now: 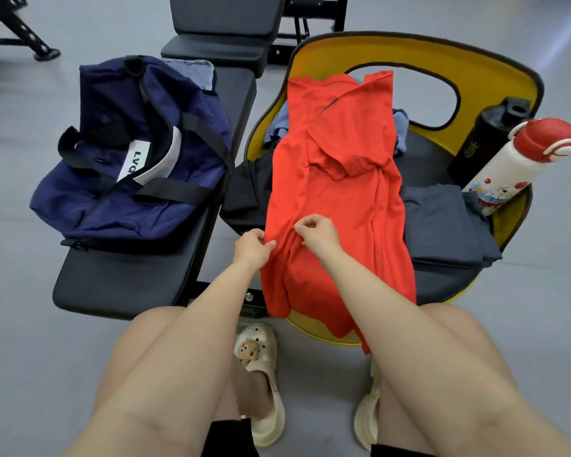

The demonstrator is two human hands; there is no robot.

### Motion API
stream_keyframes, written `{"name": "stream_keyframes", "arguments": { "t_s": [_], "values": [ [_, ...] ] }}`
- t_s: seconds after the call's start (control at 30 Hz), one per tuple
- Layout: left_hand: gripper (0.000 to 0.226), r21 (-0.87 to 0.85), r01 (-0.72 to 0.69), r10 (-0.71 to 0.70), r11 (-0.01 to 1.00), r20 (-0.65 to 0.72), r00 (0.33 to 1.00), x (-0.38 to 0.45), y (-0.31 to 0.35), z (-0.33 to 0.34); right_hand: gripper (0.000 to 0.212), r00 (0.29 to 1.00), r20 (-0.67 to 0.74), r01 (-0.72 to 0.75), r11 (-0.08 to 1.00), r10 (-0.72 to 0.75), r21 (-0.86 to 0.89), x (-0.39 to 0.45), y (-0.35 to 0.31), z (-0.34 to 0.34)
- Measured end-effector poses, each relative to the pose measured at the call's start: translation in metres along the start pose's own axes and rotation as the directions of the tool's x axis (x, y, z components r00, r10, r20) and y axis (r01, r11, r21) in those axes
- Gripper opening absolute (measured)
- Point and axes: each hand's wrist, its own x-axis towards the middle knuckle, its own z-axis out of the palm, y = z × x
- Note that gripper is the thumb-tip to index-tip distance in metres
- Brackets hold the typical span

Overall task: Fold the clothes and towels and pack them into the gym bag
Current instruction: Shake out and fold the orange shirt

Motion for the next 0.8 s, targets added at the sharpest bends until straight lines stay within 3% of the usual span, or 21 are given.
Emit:
{"name": "stream_keyframes", "arguments": {
  "t_s": [0.07, 0.17, 0.27, 0.37, 0.47, 0.57, 0.67, 0.8],
  "values": [
    [0.012, 0.008, -0.01, 0.01, 1.0, 0.005, 1.0, 0.0, -0.002, 0.0, 0.007, 1.0, -0.021, -0.017, 1.0, 0.017, 0.014, -0.002, 0.002, 0.001],
    [0.012, -0.011, -0.024, 0.024, 1.0, 0.009, 1.0, 0.001, -0.004, 0.001, 0.033, 0.998, 0.009, -0.055, 0.998, 0.055, 0.014, -0.002, 0.004, 0.001],
    [0.011, -0.022, -0.038, 0.038, 0.999, -0.001, 0.999, 0.001, -0.006, 0.0, 0.007, 0.998, 0.034, -0.058, 0.998, 0.058, -0.001, -0.006, 0.001, 0.002],
    [0.011, -0.062, -0.029, 0.028, 0.998, -0.02, 0.999, 0.003, -0.007, -0.001, 0.026, 0.996, 0.026, -0.089, 0.995, 0.088, 0.034, -0.003, 0.004, 0.006],
    [0.02, -0.111, -0.001, -0.001, 0.994, -0.013, 1.0, 0.005, -0.008, -0.002, 0.027, 0.992, 0.029, -0.121, 0.987, 0.119, 0.108, -0.005, 0.006, 0.002],
    [0.026, -0.163, 0.019, -0.02, 0.986, -0.001, 1.0, 0.007, -0.01, -0.001, 0.019, 0.979, 0.155, -0.162, 0.97, 0.135, 0.18, -0.017, 0.004, -0.005],
    [0.026, -0.223, 0.025, -0.019, 0.974, 0.027, 0.999, 0.008, -0.012, 0.0, 0.027, 0.943, 0.311, -0.157, 0.982, 0.119, 0.1, -0.025, 0.006, -0.009],
    [0.026, -0.196, 0.014, -0.002, 0.981, 0.06, 0.998, 0.003, -0.012, 0.0, 0.016, 0.929, 0.35, -0.131, 0.991, 0.117, 0.017, -0.027, 0.012, -0.006]
  ]
}}
